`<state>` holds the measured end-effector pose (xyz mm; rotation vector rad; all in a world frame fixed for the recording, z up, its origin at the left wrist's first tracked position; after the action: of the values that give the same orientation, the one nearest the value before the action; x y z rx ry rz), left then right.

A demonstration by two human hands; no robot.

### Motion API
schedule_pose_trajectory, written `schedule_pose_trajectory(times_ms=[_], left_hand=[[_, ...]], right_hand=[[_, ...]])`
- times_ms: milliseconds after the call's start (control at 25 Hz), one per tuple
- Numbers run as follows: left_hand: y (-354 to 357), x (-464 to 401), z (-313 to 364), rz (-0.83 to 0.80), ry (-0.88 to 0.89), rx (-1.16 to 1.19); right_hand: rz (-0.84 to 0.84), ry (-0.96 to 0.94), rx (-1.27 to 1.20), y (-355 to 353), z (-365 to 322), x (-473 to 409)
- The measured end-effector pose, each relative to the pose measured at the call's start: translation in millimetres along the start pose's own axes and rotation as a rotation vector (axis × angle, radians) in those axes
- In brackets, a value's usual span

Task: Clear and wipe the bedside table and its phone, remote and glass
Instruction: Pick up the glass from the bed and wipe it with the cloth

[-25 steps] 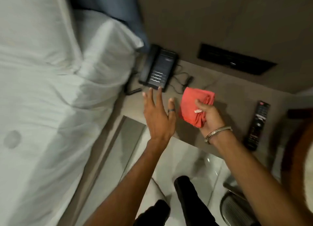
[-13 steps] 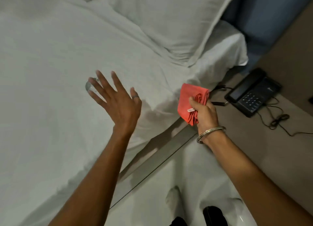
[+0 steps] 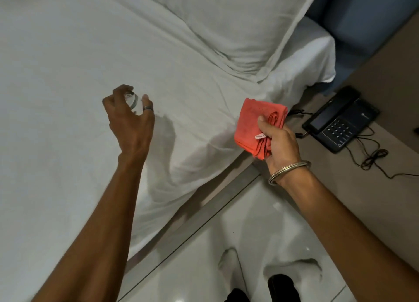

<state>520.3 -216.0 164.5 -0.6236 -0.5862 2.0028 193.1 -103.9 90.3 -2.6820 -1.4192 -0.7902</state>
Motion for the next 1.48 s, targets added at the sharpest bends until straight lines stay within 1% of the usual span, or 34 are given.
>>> schedule_pose_trajectory(times_ms=[80,120,160,240,280,320,400,480,520,560,600,640,680,760,800,840,880,920,960,1000,1040,1080,1120,1160,1200,1240,1280,1320,1360,1400,1440,1480], left_hand=[[16,23,18,-0.086,-0.035,0.188],[31,40,30,-0.159,-0.050,0.269],[46,55,43,-0.231,-0.058,0.326],[75,85,70,-0.369,-0.072,0.398],[90,100,83,-0.426,-0.085,0.426],[101,112,91,-0.476,-0.107,0.438],[121,134,98,-0.569,-0.179,0.471],[132,155,99,-0.636,-0.225,0.493],[140,165,99,-0.687,-0.250,0.510],[149,174,97,-0.736,-0.305,0.549],[157,182,94,-0.778,-0.390,0.600],[163,190,92,-0.799,-0.461,0.616],[168,196,91,-0.795,-0.500,0.607],[177,211,95,-0.768,-0.531,0.591],[181,217,95,-0.752,-0.569,0.587],[185,220,94,-0.761,-0.601,0.579],[192,226,93,-0.787,-0.657,0.616],[199,231,94,-0.815,-0.727,0.661],[203,238,93,-0.823,-0.793,0.629],[209,253,95,-0.870,-0.839,0.619],[212,270,95,-0.886,-0.862,0.638],[210,284,102,-0.905,-0.837,0.685],[209,289,103,-0.851,-0.796,0.616],[211,302,109,-0.900,-0.834,0.734],[215,306,111,-0.933,-0.798,0.692],[221,315,104,-0.973,-0.853,0.620],[225,308,94,-0.926,-0.934,0.513],[230,302,95,-0.943,-0.958,0.485],[234,299,102,-0.982,-0.980,0.547],[240,303,113,-1.000,-0.994,0.635],[244,304,121,-0.992,-0.951,0.649],[245,308,131,-0.978,-0.865,0.596]], right_hand=[[0.019,-0.115,-0.008,-5,-19,1],[0.005,-0.226,-0.004,-6,-33,4],[-0.055,-0.347,0.021,-1,-47,13],[-0.281,-0.514,0.174,20,-55,40],[-0.379,-0.545,0.301,25,-49,50],[-0.393,-0.539,0.400,25,-43,54],[-0.269,-0.481,0.417,6,-41,48],[-0.125,-0.546,0.478,-19,-47,47],[-0.070,-0.668,0.576,-30,-56,53],[-0.103,-0.816,0.696,-35,-59,62],[-0.205,-0.938,0.766,-33,-58,67],[-0.272,-0.934,0.749,-36,-57,64],[-0.294,-0.798,0.644,-43,-52,53],[-0.223,-0.378,0.203,-66,-37,27],[-0.177,-0.227,0.062,-76,-29,22],[-0.131,-0.074,-0.026,-87,-15,19],[-0.080,0.026,-0.026,-100,-2,21],[-0.040,0.058,-0.016,-109,4,30],[0.013,0.012,0.050,-120,2,40],[0.035,-0.185,0.244,-128,-12,51],[0.024,-0.440,0.528,-127,-30,63],[-0.030,-0.653,0.771,-120,-42,69],[-0.074,-0.777,0.884,-114,-47,69],[-0.084,-0.756,0.804,-116,-47,64],[-0.042,-0.604,0.579,-126,-46,52],[0.018,-0.385,0.295,-138,-38,39],[0.052,-0.146,0.009,-149,-21,31],[0.025,0.089,-0.240,-155,-3,31],[-0.022,0.258,-0.423,-159,10,35],[-0.034,0.327,-0.532,-165,17,37],[-0.017,0.324,-0.623,-170,18,40],[0.031,0.282,-0.693,-175,18,39]])
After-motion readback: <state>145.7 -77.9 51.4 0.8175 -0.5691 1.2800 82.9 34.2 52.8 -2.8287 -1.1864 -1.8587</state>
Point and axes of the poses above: each hand's wrist, its own x-axis away from the middle knuckle, its own y-axis out of the palm, z = x × y, the point moved 8 cm from there along -x, towards the middle knuckle, and after that the axes turned 7 degrees about -y, right-handed, at the moved point
